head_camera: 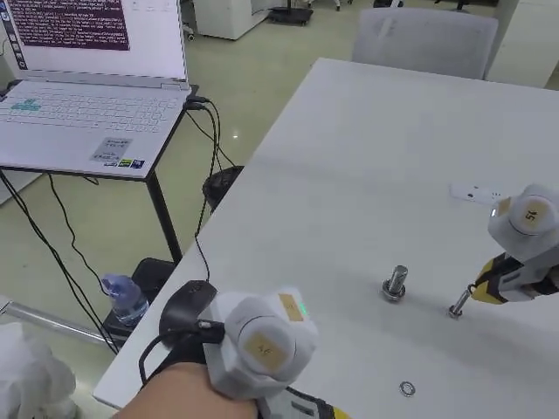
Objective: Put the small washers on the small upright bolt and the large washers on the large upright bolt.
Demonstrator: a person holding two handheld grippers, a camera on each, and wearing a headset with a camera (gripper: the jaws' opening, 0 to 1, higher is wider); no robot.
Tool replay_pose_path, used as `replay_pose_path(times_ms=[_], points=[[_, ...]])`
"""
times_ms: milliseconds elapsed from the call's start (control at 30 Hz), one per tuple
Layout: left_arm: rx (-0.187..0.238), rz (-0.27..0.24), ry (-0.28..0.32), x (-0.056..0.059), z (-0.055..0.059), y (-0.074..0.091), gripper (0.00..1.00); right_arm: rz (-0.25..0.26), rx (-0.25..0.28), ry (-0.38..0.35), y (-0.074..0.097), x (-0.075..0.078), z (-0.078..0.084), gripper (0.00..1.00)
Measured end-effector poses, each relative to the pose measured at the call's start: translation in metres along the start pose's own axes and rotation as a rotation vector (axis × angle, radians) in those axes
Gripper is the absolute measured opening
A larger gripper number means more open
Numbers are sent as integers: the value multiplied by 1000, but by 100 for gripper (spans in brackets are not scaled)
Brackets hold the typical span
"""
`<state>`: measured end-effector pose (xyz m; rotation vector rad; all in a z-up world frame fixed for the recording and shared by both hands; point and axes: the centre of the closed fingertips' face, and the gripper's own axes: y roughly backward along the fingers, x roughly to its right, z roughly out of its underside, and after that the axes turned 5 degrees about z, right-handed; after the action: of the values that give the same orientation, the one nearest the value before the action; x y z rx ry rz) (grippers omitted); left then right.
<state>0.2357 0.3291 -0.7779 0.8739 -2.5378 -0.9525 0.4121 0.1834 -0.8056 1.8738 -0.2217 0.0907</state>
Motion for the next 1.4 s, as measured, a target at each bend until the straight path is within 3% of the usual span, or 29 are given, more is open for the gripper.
replay_pose_path(times_ms=[833,1400], points=[[-5,17,8,0,4,0,76,-13,-37,19,-13,2,2,13],[-4,16,12,0,4,3,75,-38,-73,22,-35,-4,12,13]])
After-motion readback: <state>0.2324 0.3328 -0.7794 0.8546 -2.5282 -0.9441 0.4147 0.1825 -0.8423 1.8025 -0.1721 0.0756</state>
